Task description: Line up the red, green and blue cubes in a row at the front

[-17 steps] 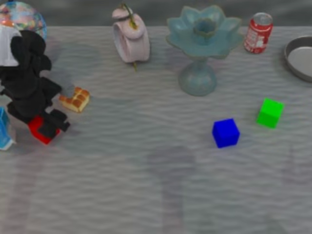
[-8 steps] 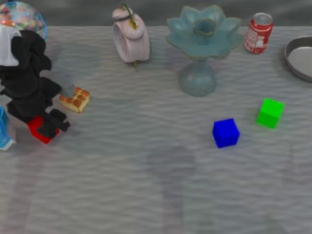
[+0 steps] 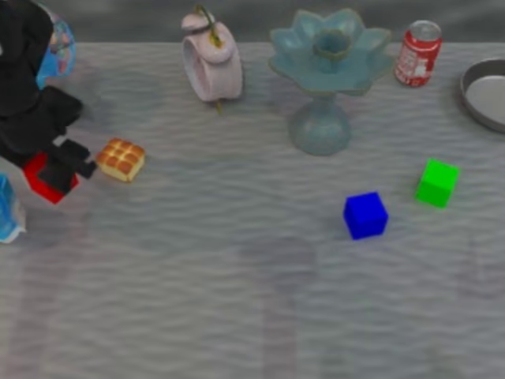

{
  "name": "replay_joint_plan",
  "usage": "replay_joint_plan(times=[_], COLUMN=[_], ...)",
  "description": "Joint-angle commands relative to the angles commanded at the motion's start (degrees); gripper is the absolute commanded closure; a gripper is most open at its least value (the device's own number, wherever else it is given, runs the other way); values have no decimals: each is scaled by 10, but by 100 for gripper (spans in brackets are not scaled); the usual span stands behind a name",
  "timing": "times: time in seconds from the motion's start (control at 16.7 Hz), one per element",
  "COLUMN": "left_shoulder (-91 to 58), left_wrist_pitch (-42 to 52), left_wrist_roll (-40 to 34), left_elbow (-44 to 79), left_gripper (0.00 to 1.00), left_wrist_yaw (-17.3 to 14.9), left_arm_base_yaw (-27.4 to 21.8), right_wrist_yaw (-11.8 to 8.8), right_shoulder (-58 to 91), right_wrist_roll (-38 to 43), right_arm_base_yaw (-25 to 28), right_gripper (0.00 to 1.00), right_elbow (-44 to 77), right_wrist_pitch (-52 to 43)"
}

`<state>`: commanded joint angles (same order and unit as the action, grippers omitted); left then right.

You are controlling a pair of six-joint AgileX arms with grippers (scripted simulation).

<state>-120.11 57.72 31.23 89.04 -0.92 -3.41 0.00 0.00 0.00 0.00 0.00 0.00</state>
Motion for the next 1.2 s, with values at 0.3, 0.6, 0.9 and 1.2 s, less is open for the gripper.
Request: replay_joint_plan(times=[0.3, 0.6, 0.9, 1.2], left_shoulder=[0, 16, 59, 114], left_wrist_pitch=[0, 1, -1, -4], left_wrist_roll=[0, -92, -302, -560], left_elbow=[0, -19, -72, -138], left_gripper=[100, 100, 100, 100], left_wrist_yaw=[0, 2, 6, 10], left_arm_base_yaw=[-3, -58, -164, -284], right_wrist_yaw=[0, 0, 0, 0], right_shoulder=[0, 0, 0, 0], right_wrist_roll=[0, 0, 0, 0], right_arm_base_yaw=[0, 0, 0, 0], right_gripper=[0, 0, 0, 0], right_elbow=[0, 0, 0, 0], right_wrist_pitch=[0, 0, 0, 0])
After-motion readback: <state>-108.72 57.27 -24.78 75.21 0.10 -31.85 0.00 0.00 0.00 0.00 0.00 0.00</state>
